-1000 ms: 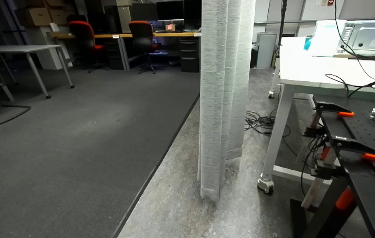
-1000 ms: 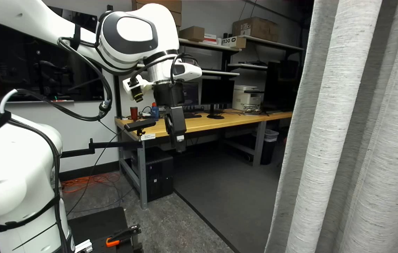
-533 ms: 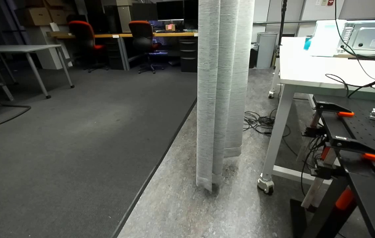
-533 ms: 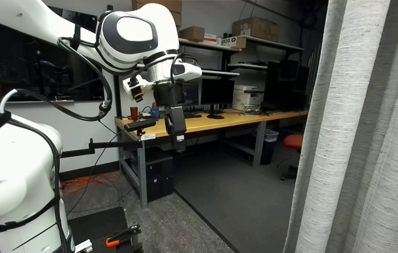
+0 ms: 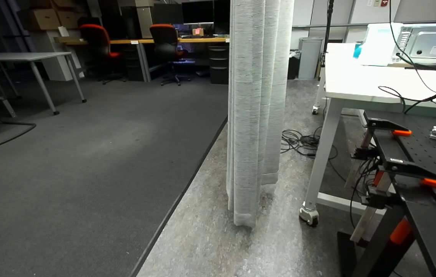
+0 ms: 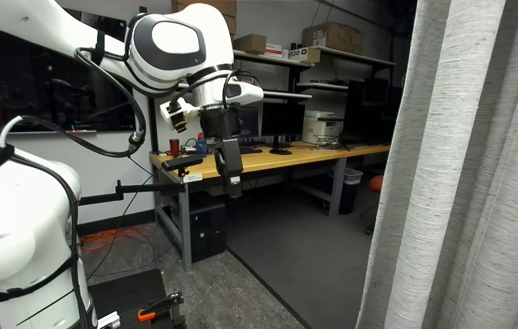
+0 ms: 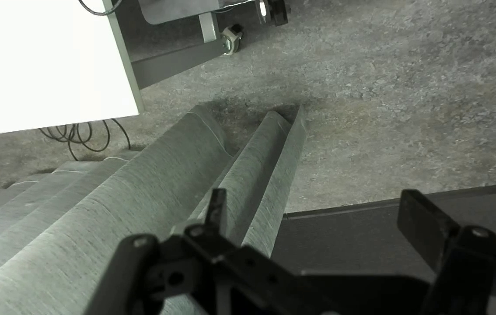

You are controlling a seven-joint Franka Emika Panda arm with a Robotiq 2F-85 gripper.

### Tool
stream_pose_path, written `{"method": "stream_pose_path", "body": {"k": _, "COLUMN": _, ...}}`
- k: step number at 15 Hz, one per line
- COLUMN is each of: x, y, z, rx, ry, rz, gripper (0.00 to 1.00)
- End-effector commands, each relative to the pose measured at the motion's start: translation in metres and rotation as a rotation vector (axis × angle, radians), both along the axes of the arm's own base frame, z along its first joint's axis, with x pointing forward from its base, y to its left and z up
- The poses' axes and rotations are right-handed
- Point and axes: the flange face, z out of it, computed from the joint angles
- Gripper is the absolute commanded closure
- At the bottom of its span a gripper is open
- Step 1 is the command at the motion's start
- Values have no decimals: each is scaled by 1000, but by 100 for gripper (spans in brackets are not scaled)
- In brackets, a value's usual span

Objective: Slide the curtain to the left

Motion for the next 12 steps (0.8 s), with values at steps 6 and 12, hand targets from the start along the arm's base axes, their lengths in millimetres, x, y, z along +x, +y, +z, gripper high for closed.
{"method": "stream_pose_path", "body": {"k": 6, "x": 24, "y": -28, "z": 26, "rx": 80, "ry": -249, "rz": -96, "gripper": 1}}
{"method": "stream_pose_path", "body": {"k": 12, "x": 47, "y": -61, "z": 43, "rx": 113, "ry": -439, "rz": -169, "gripper": 1}}
